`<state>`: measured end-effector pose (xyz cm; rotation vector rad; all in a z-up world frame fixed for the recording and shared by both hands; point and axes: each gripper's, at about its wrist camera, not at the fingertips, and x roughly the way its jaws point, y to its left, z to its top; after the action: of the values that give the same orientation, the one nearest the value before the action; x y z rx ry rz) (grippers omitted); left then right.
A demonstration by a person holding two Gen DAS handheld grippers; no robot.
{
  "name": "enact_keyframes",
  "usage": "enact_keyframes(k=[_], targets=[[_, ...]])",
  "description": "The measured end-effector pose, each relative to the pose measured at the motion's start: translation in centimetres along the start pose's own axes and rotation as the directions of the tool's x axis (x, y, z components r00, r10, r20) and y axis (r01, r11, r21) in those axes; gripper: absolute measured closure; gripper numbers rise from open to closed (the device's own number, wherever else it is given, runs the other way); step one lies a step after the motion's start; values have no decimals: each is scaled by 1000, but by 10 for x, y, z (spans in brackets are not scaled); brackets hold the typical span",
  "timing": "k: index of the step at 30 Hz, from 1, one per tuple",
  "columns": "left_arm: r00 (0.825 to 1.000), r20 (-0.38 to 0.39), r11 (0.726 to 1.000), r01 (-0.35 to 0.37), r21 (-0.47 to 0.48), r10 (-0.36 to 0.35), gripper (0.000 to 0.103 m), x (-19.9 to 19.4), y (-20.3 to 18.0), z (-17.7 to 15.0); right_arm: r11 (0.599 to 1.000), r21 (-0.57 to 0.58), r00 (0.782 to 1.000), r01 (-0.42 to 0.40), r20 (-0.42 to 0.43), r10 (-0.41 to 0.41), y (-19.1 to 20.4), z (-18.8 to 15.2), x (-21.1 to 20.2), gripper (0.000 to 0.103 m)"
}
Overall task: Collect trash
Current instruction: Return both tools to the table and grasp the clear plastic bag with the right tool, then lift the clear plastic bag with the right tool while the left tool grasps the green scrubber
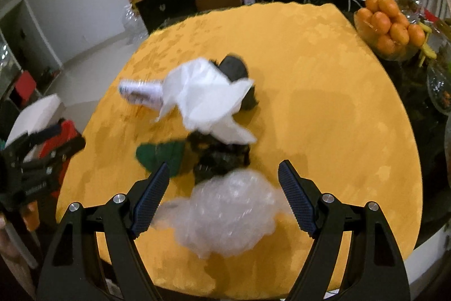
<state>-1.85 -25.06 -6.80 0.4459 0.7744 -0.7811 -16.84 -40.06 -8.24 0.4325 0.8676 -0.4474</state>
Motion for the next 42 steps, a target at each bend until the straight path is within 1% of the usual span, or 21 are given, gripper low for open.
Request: enact_keyframes(k=[3,8,9,10,11,13,17,19,22,24,27,30,36,39,42], targets=[[1000,-8,1000,13,-9,-13,24,3,-2,1,1000,-25,999,-6,-34,5,5,-8,7,26],[999,-13,999,35,-9,-35,24,6,-9,3,998,-60,999,7,-50,-10,8,-12,10,27],[999,-14,999,40,-7,-40,24,6,-11,2,998,-67,998,9,-56,-12,9,-13,11,30],[999,-15,999,45,-5,-45,24,7,-13,2,997,-72,998,7,-68,-12,9,-14,12,40],[999,-16,999,50,-1,-50,24,7,-15,3,997,-73,997,6,-76,-11,9,-15,13,46],[998,-18,998,58,5,-58,24,9,-19,3,996,-84,997,10,-80,-16,10,-15,13,50],[997,-22,997,76,15,-76,24,12,-28,3,996,-87,998,0,-61,-5,10,-14,7,61],[996,-21,996,83,23,-83,24,13,-32,3,996,-83,999,11,-33,-13,9,-10,0,62],[995,-16,994,102,35,-101,24,14,-39,4,998,-62,999,28,33,-26,3,-2,-16,62],[994,-12,993,111,42,-111,24,15,-44,5,997,-51,996,56,76,-52,-1,2,-25,62],[992,-14,991,127,48,-126,24,20,-51,6,997,-24,991,78,115,-75,-8,7,-34,62],[988,-26,987,154,52,-153,24,26,-60,7,997,1,988,83,133,-82,-13,10,-39,62],[979,-58,974,201,108,-195,24,41,-87,8,995,32,986,91,140,-95,-25,12,-40,62],[977,-90,970,205,128,-195,24,55,-98,6,995,47,986,90,135,-96,-30,12,-39,62],[976,-111,971,203,129,-189,24,65,-100,7,994,52,986,92,134,-98,-32,12,-38,62]])
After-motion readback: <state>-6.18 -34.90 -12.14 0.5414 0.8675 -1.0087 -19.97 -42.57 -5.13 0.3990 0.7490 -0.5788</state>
